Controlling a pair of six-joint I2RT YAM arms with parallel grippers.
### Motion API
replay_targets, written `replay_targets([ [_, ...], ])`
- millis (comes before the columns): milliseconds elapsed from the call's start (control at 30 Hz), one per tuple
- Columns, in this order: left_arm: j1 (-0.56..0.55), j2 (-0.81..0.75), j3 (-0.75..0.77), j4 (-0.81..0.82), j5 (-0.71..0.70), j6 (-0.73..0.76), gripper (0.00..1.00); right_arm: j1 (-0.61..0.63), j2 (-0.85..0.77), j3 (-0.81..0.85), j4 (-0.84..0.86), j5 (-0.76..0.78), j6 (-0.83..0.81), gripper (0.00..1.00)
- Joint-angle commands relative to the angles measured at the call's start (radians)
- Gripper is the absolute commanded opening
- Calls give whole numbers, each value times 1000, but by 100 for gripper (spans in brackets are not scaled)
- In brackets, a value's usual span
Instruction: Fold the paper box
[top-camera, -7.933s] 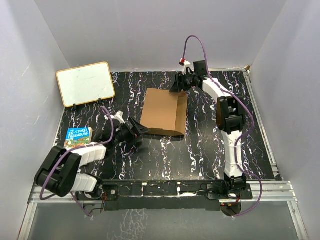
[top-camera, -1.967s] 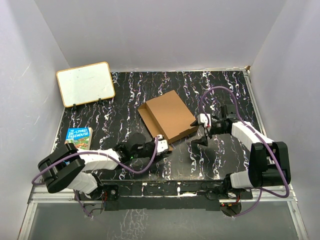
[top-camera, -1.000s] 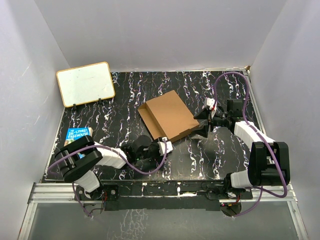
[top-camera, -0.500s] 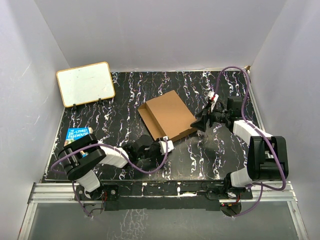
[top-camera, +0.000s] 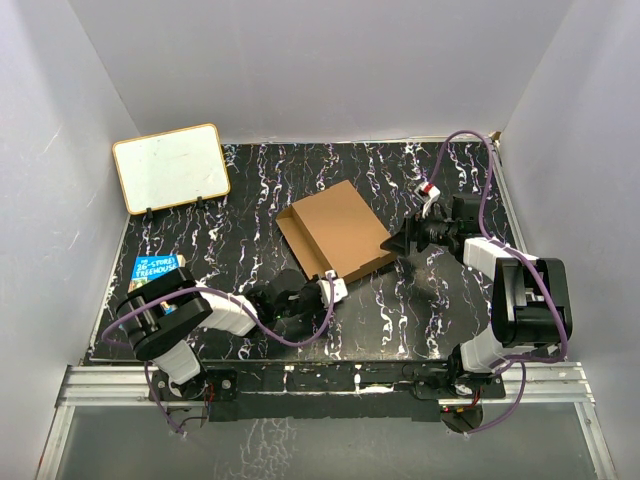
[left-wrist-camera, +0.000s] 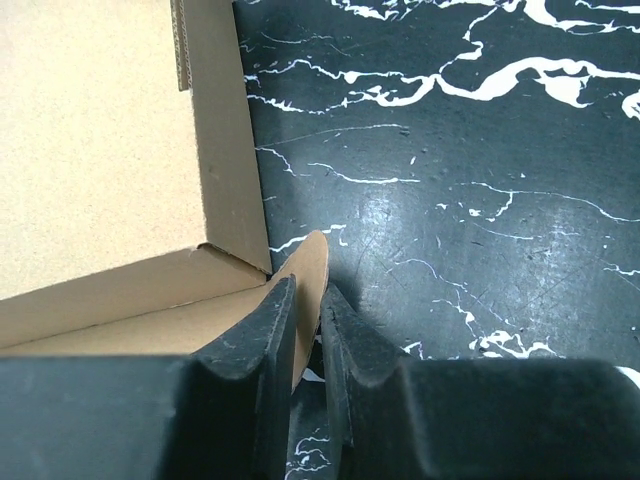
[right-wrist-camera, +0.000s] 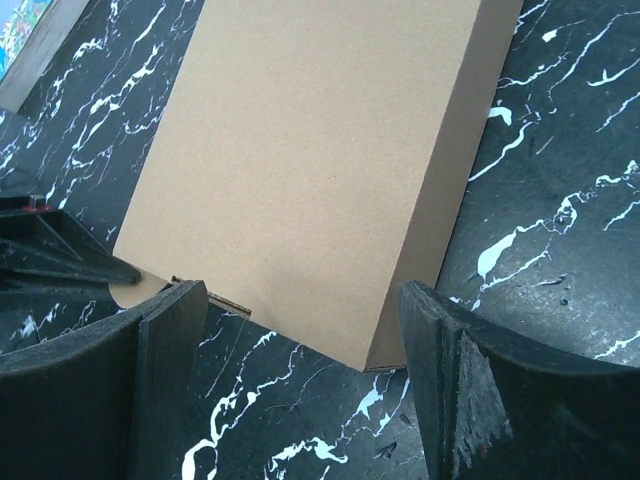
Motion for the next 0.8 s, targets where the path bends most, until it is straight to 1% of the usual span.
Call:
replay_targets([
  [0,-4,7,11,14,-1,-16,11,-12,-5,39,82,31,72,82],
  [300,-4,6,-5,36,-22,-35,2,-20,47,57,91,85,196,82],
  [500,-4,9,-13,51,-26,-47,0,-24,77,62,92,85,229,80],
  [767,-3,13,-16,60,-32,-65,0,-29,114,77,62,130,233,77],
])
